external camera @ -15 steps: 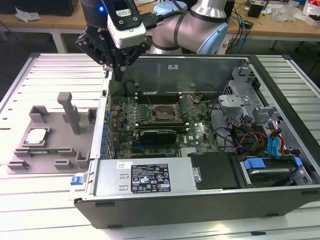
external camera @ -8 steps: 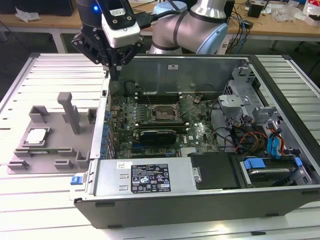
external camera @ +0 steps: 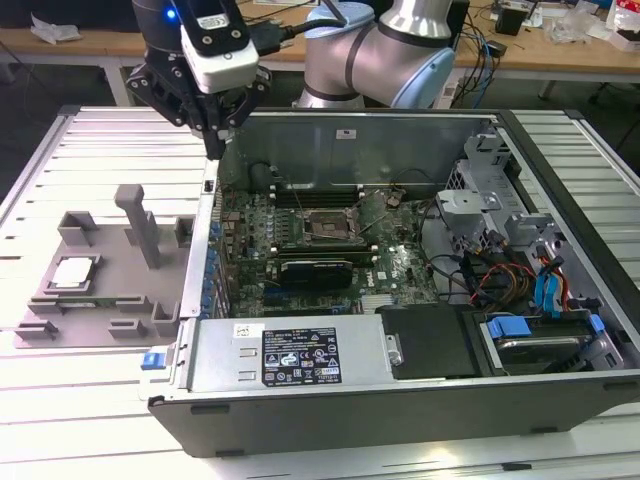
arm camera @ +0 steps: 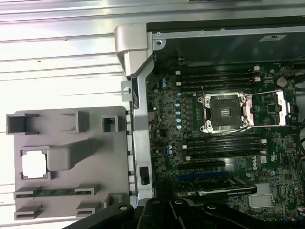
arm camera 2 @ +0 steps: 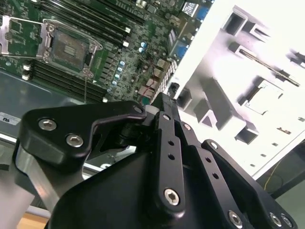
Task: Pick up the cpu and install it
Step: 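Reach for the cpu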
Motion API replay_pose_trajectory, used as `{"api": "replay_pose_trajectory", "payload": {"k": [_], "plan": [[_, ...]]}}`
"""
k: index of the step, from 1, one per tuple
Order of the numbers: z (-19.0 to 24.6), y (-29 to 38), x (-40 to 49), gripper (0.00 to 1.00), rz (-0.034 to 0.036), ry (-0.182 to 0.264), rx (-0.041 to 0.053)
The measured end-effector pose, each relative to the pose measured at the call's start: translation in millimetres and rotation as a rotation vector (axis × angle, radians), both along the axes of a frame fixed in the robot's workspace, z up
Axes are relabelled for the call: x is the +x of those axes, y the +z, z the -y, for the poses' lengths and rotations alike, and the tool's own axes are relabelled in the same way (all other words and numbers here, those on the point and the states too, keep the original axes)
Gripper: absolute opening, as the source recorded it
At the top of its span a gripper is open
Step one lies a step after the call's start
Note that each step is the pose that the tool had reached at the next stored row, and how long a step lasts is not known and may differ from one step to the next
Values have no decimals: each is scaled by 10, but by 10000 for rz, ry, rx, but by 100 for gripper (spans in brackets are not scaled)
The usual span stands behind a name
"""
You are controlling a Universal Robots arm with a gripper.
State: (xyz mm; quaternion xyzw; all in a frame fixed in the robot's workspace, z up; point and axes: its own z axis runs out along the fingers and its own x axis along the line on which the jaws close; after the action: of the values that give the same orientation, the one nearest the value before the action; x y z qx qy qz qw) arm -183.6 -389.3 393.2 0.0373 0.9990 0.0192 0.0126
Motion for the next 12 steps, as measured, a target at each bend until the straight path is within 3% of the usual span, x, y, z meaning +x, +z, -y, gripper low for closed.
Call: {"api": "replay_pose_trajectory", "payload": {"k": [7,12], "plan": [[-63,-1,-153,11,0,-1,0],[-114,-3,-210,11,0,0,0]]}}
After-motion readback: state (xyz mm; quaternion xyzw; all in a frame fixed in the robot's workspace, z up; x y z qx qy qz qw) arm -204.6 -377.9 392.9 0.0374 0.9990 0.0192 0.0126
